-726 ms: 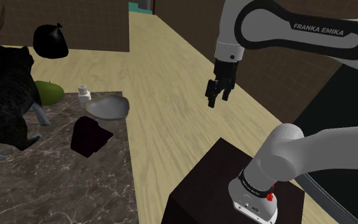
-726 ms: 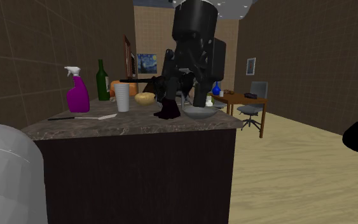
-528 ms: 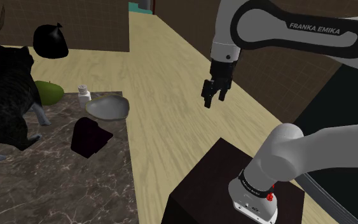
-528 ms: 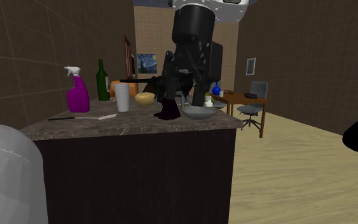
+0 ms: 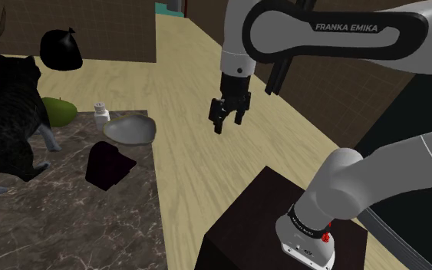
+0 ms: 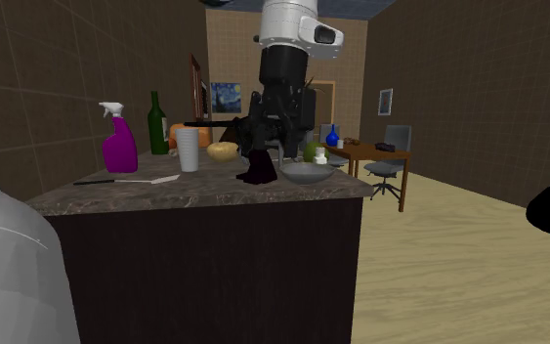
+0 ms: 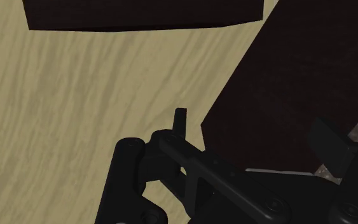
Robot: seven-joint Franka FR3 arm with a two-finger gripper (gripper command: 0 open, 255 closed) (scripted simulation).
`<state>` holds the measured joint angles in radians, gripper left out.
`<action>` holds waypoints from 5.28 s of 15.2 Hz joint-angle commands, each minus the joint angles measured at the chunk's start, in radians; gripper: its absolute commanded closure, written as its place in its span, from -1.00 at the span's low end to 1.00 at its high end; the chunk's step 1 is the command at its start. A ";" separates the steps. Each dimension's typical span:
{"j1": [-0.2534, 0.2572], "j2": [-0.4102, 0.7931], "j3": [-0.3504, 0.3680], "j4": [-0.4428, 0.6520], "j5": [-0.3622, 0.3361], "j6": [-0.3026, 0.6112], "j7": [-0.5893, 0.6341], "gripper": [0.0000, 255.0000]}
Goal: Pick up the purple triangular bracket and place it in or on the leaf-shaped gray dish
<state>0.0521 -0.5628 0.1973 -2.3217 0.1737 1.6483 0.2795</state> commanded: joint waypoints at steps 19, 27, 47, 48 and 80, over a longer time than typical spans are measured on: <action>0.107 0.657 0.262 0.586 -0.131 0.174 0.326 -1.00; 0.183 0.849 0.282 0.775 -0.231 0.183 0.407 -1.00; 0.184 0.856 0.281 0.722 -0.235 0.242 0.410 1.00; 0.182 0.854 0.281 0.718 -0.234 0.243 0.409 1.00; 0.138 0.980 0.240 1.278 -0.269 -0.201 0.277 1.00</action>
<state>0.2026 0.4133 0.4423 -1.0602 -0.0961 1.4608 0.5769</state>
